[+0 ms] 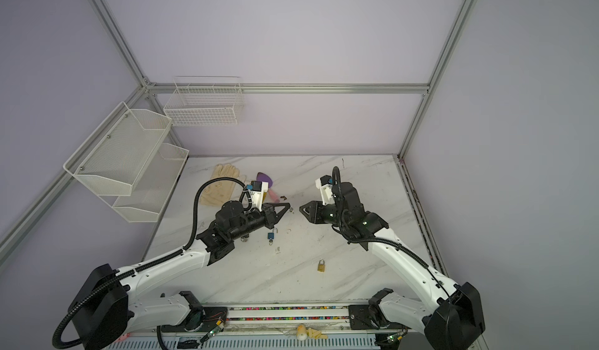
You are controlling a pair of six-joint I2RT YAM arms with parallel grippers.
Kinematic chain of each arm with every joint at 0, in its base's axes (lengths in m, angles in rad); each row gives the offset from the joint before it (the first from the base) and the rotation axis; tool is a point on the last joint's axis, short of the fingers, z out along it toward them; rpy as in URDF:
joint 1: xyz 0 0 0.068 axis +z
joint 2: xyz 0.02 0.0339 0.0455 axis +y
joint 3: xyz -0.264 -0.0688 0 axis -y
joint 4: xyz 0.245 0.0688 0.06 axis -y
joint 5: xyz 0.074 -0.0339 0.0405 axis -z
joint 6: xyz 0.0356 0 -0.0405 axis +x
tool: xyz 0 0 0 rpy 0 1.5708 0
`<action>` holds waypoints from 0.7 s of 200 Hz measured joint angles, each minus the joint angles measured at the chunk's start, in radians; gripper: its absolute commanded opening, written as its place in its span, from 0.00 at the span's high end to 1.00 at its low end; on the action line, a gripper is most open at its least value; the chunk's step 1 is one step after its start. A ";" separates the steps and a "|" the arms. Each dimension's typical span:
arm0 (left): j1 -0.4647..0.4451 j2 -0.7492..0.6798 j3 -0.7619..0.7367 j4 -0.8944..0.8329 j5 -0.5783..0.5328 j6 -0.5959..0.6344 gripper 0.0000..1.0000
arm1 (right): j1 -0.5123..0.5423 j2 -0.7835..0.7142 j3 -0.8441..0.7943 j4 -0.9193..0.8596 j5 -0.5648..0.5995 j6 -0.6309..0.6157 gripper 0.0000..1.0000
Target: Unlock with the key
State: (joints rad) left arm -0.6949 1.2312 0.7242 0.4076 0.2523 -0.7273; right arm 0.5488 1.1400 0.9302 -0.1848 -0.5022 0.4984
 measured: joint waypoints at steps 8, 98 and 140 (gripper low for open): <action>0.001 -0.005 0.006 0.006 0.000 0.006 1.00 | -0.014 -0.002 0.000 0.034 -0.047 -0.007 0.59; 0.001 -0.020 0.034 0.071 0.014 -0.011 1.00 | -0.044 -0.005 -0.043 0.331 -0.254 0.053 0.56; 0.000 -0.020 0.037 0.105 0.024 -0.030 1.00 | -0.045 -0.001 -0.085 0.385 -0.278 0.095 0.58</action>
State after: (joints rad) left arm -0.6945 1.2110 0.7612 0.5129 0.2764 -0.7570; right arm 0.5041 1.1389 0.8455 0.2001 -0.7803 0.5930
